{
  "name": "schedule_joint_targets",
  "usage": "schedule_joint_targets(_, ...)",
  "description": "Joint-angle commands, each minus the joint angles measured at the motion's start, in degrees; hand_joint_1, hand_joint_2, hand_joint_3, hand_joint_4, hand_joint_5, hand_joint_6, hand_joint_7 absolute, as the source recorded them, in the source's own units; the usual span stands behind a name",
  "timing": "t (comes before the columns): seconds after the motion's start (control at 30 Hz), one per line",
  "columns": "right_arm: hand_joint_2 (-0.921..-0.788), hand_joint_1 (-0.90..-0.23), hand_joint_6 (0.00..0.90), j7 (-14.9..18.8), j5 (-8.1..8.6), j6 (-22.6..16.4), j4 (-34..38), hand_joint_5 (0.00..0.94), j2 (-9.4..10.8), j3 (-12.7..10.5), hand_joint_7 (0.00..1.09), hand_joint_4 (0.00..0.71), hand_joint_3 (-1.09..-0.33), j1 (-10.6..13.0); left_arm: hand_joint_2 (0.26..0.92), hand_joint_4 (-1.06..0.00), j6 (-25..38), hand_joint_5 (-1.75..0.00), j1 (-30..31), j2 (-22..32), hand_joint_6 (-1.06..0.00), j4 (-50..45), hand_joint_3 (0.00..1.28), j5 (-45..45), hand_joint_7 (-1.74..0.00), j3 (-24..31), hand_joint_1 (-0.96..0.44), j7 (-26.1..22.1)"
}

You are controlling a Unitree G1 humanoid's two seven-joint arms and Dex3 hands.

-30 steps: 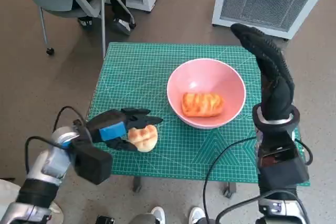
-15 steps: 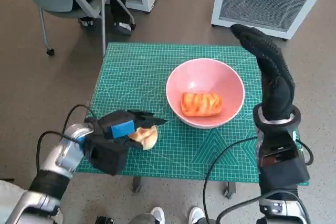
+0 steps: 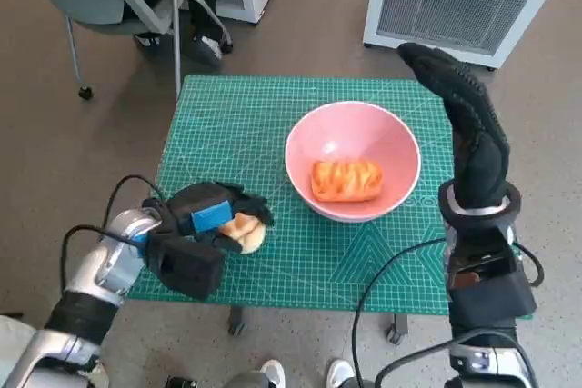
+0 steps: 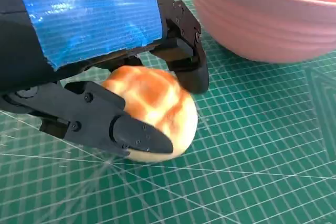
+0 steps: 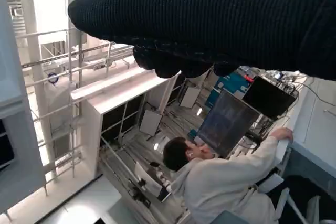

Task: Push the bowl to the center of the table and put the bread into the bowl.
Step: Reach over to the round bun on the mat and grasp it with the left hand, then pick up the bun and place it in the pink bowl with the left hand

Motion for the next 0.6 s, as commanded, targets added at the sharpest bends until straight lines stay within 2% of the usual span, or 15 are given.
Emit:
schedule_joint_targets(0.03,-0.921,-0.568,-0.001,0.4,0.13,0.5,0.3,0.002,-0.2,0.1,0.67,0.280,-0.750,0.7,0.920,-0.62,1.7,-1.28,0.4,2.0,-0.60,-6.0,0.11,-3.4,-1.14,3.2,0.00,-1.8)
schedule_joint_targets(0.37,-0.921,-0.566,-0.001,0.2,0.07,0.3,1.1,0.002,-0.1,0.1,0.67,0.280,-0.750,0.4,0.920,-0.68,1.5,-1.21,-2.9,1.4,-0.68,-15.0,0.05,-9.5,-1.08,9.9,0.00,-0.3)
schedule_joint_targets(0.6,-0.921,-0.569,-0.001,-0.1,-0.15,0.3,1.8,0.002,0.3,0.2,0.67,0.280,-0.750,-0.1,0.908,-0.71,3.7,-1.15,-9.5,-1.9,-0.76,-18.7,0.02,-9.6,-1.02,11.2,0.00,2.6)
